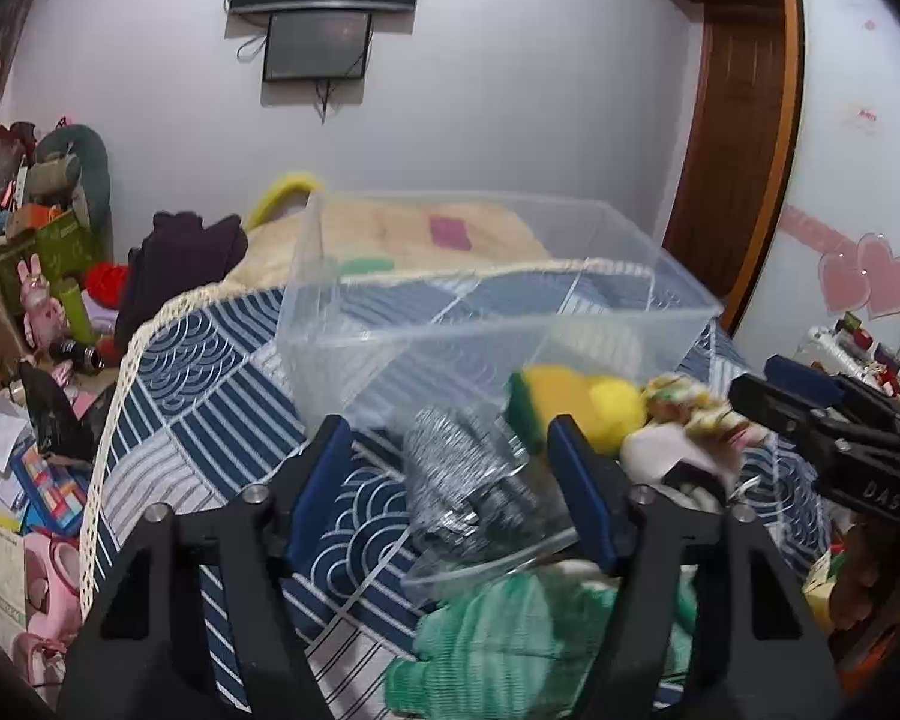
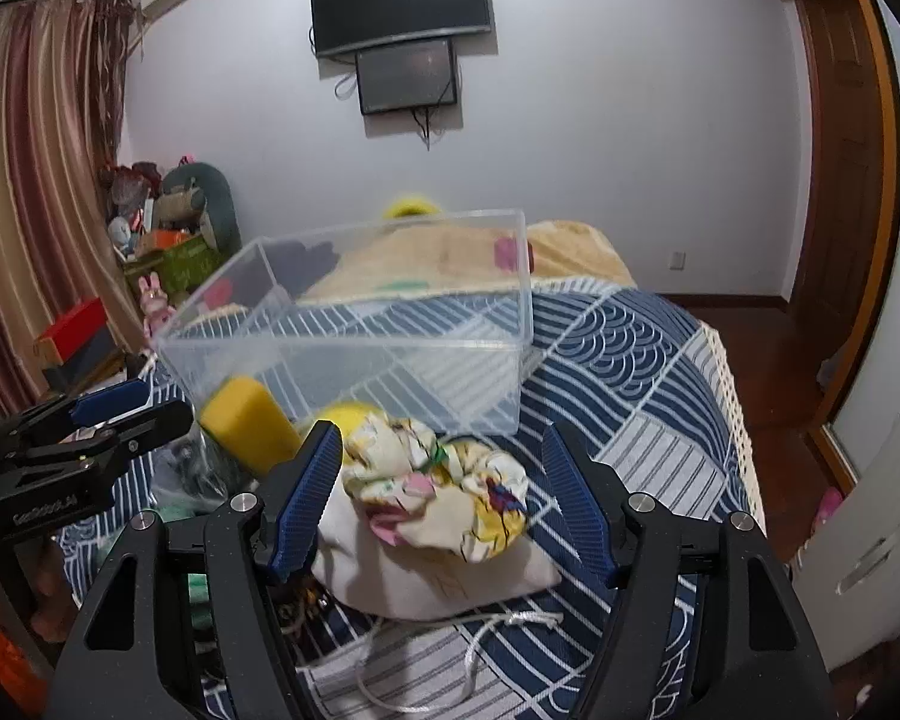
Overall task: Organize soft objects
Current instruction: 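Grasp the grey sparkly sock with the left tool while the right tool grasps the floral scrunchie, then lower the sock and scrunchie into the clear box and open both tools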
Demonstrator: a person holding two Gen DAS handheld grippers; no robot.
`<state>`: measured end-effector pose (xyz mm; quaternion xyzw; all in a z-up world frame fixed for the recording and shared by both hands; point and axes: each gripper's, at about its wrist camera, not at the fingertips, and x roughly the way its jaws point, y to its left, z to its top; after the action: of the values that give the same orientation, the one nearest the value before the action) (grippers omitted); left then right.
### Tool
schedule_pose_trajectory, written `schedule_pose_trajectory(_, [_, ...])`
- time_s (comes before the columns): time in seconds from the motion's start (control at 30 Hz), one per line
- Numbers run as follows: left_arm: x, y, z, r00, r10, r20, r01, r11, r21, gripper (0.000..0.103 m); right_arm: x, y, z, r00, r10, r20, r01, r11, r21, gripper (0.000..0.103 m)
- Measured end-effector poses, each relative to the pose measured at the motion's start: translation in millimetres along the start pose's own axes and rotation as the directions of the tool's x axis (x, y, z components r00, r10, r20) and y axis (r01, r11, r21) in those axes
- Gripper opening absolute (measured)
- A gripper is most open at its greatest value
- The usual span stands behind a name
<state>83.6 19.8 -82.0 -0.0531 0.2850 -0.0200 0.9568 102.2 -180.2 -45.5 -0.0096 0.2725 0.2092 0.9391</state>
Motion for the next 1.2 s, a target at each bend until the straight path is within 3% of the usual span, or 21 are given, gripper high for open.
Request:
schedule_pose_trajectory(0.17, [17.1,9.9,-11.5,0.998,-0.001,-0.069,0.0,1.0,-0.022,0.064,8.1,-2.3,-10.2,0.999,-0.011,-0.05,0.011,1.0,-0.011,0.066])
schedule_pose_trajectory(0.33, [31.0,13.0,-15.3,0.994,-0.033,-0.108,0.029,0.999,-0.044,0.064,20.2,-11.1,-17.7,0.994,0.003,-0.107,-0.002,1.0,0.017,0.056])
schedule_pose_trajectory(0.43, [37.5,15.0,-17.5,0.989,-0.069,-0.131,0.062,0.997,-0.055,0.053,24.2,-13.6,-19.0,0.991,0.033,-0.128,-0.029,0.999,0.035,0.038])
schedule_pose_trajectory(0.5, [36.4,15.0,-17.9,0.986,-0.1,-0.133,0.093,0.994,-0.062,0.039,25.4,-12.3,-19.8,0.99,0.039,-0.137,-0.035,0.999,0.033,0.023])
schedule_pose_trajectory(0.6, [34.4,12.8,-18.3,0.985,-0.111,-0.132,0.104,0.993,-0.057,0.036,23.6,-9.0,-19.5,0.99,0.033,-0.137,-0.031,0.999,0.016,0.015])
schedule_pose_trajectory(0.77, [25.8,12.4,-16.8,0.987,-0.1,-0.122,0.096,0.995,-0.042,0.027,12.5,-7.5,-14.7,0.996,0.004,-0.086,-0.005,1.0,-0.003,0.012])
schedule_pose_trajectory(1.2, [-28.8,11.5,9.2,0.998,-0.041,0.048,0.041,0.999,0.008,0.026,-23.6,0.0,15.1,0.998,0.007,0.068,-0.006,1.0,-0.02,0.012])
